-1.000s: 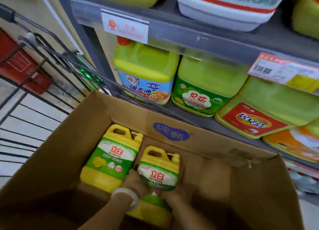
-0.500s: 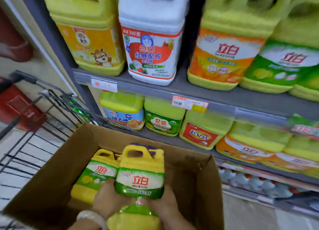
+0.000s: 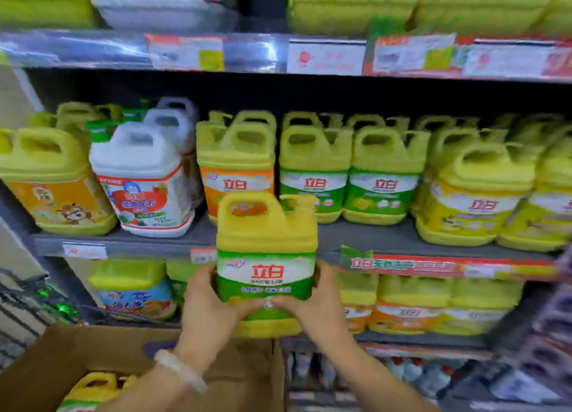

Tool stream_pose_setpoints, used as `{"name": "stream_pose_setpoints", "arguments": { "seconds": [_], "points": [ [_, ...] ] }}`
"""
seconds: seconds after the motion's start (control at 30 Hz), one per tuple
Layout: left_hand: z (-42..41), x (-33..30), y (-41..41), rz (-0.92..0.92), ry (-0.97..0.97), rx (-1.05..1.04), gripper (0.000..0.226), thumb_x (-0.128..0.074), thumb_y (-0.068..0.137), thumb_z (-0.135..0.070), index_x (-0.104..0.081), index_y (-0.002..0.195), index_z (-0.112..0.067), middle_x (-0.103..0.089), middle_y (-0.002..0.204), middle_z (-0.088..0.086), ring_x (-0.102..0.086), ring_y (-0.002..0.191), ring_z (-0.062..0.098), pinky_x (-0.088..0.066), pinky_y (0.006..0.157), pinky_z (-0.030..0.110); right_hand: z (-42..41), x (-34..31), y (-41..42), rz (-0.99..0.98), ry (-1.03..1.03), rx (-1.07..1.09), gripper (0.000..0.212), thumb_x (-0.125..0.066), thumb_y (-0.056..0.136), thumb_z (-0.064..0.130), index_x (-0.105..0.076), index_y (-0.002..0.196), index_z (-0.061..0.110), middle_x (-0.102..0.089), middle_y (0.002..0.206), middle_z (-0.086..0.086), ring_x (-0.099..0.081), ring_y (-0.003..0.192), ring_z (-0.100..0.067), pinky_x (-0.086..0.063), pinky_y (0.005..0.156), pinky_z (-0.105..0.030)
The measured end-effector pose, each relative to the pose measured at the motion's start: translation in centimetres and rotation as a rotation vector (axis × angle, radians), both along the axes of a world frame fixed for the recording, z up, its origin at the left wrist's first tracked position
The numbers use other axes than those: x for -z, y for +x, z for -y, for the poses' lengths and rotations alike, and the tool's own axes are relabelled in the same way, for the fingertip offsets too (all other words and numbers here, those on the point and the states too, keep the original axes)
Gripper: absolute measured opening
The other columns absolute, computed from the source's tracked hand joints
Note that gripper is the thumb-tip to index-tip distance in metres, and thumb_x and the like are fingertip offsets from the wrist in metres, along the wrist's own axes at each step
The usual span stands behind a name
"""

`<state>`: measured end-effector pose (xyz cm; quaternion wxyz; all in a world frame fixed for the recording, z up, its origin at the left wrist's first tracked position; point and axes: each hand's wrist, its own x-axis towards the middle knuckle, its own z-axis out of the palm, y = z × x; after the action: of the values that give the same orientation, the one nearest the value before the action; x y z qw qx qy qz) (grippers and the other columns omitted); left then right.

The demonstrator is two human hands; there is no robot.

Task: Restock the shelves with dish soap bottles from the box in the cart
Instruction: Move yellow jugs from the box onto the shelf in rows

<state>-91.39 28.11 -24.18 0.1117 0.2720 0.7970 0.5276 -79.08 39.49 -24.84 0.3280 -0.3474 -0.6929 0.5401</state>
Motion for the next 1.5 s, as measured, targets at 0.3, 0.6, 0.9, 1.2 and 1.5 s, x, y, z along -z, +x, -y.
{"name": "stream_pose_setpoints", "arguments": {
  "seconds": [0.3,0.6,0.9,1.2,1.5],
  "points": [
    [-14.4,-5.4,6.1,-0.188,0.203,0.028,0.090,-0.094,0.045,-0.026,-0.050,0.121,-0.004,-0.060,0.116,0.013,-0.057,0.110,0.027,-0.047,0.094,0.047,-12.2,-6.5,6.2,-0.041,0.265,0.201,0.093,-0.090,0.054,0.014,-0.039,0.132,0.008,-0.056,0.126,-0.007,-0.053,0.117,-0.020,-0.045,0.096,-0.034],
    [-22.1,-6.1,8.3,-0.144,0.160,0.096,0.063,-0.084,0.065,-0.013,-0.050,0.118,-0.007,-0.062,0.115,0.008,-0.057,0.108,0.022,-0.039,0.082,0.022,-19.6,-6.1,7.8,-0.004,0.308,0.278,0.099,-0.090,0.056,0.018,-0.033,0.137,0.010,-0.054,0.130,-0.008,-0.049,0.123,-0.024,-0.044,0.100,-0.045],
    [-24.2,-4.1,8.2,-0.119,0.061,0.151,0.060,-0.083,0.067,-0.018,-0.053,0.118,-0.009,-0.064,0.115,0.006,-0.059,0.109,0.023,-0.048,0.093,0.040,-21.1,-3.5,8.5,0.023,0.228,0.265,0.091,-0.087,0.061,0.017,-0.035,0.136,0.009,-0.054,0.128,-0.007,-0.050,0.122,-0.024,-0.045,0.098,-0.040],
    [-24.3,-3.8,8.8,-0.072,0.074,0.170,0.058,-0.079,0.073,-0.016,-0.048,0.121,-0.012,-0.061,0.116,0.004,-0.058,0.109,0.021,-0.048,0.093,0.036,-20.6,-3.3,8.6,-0.004,0.281,0.245,0.081,-0.082,0.068,0.010,-0.039,0.135,0.011,-0.047,0.112,0.008,-0.044,0.107,-0.007,-0.040,0.091,-0.024],
    [-24.5,-3.7,9.0,-0.060,0.056,0.205,0.060,-0.078,0.074,-0.014,-0.045,0.124,-0.014,-0.059,0.119,0.002,-0.057,0.113,0.019,-0.047,0.096,0.034,-20.9,-2.9,8.9,0.012,0.270,0.250,0.066,-0.079,0.072,0.010,-0.043,0.127,0.015,-0.051,0.109,0.007,-0.050,0.100,-0.007,-0.044,0.071,-0.009]
  ]
}}
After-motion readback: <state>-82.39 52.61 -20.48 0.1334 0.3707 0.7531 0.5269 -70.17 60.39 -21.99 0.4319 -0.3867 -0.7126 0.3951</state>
